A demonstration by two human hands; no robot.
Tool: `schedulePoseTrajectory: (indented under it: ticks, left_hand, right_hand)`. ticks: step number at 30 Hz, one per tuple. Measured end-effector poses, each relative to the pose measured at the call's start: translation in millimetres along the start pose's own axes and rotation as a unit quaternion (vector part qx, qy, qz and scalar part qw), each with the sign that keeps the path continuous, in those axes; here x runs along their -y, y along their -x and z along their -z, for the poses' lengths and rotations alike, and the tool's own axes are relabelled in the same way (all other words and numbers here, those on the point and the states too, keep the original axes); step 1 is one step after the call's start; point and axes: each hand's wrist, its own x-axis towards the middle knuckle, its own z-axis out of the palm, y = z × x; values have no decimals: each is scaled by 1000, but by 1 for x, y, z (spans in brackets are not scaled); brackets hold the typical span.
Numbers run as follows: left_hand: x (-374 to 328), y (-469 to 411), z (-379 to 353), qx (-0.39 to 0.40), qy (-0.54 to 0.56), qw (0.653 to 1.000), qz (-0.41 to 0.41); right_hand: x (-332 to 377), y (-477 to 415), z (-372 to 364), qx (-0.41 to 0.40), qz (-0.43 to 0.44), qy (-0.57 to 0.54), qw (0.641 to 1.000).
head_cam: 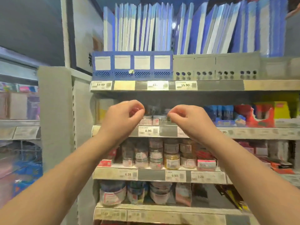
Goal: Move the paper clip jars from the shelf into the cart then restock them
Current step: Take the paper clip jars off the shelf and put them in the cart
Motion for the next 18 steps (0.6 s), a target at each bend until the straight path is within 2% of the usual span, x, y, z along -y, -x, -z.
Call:
schedulePoseTrajectory:
  ticks: [3, 7, 11, 15, 18]
  left_hand:
    - [25, -29, -35, 27, 4, 999, 33]
    - [59, -58, -73, 62, -15, 996, 61]
    - [88, -80, -102, 104, -27, 992, 68]
    - [109, -101, -127, 141, -63, 985, 76]
    - [120, -115, -135, 113, -71, 990, 51]
  right_hand:
    - [-36, -51, -19, 34, 3, -8, 999]
    - [-65, -105, -52, 124, -2, -36, 992]
    - [-83, -145, -83, 190, 20, 14, 981]
    - [-96, -175, -105, 200, 17, 11, 980]
    - [-102, -193, -114, 204, 10, -6, 979]
